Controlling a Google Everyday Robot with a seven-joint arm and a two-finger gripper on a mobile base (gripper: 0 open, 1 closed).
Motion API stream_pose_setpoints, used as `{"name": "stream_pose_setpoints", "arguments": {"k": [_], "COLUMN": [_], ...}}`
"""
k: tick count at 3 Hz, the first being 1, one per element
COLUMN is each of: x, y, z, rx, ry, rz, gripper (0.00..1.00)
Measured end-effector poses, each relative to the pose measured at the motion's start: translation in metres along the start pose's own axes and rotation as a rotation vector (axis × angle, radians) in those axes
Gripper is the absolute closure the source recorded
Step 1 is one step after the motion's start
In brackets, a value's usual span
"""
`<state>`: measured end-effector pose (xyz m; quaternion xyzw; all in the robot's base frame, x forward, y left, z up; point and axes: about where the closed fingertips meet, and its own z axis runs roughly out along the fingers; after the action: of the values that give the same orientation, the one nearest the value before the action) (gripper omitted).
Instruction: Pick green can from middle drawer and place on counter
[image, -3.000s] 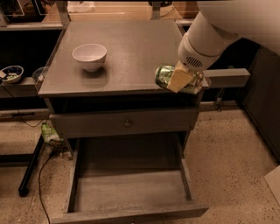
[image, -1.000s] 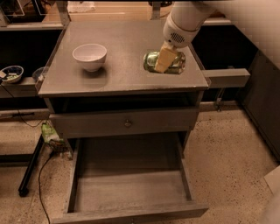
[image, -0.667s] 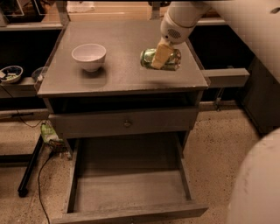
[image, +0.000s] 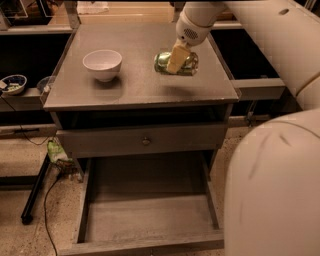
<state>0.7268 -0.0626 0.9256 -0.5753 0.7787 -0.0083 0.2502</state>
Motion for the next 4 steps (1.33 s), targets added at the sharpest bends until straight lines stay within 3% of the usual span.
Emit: {"name": "stream_pose_setpoints", "arguments": {"k": [3,4], "x": [-0.002,0.0], "y": [0.0,0.001], "z": [0.045,0.051], "rx": [-0.143,-0.163], "ry": [0.04,0.037], "rz": [-0.013,-0.011], "gripper": [1.0,1.0]}}
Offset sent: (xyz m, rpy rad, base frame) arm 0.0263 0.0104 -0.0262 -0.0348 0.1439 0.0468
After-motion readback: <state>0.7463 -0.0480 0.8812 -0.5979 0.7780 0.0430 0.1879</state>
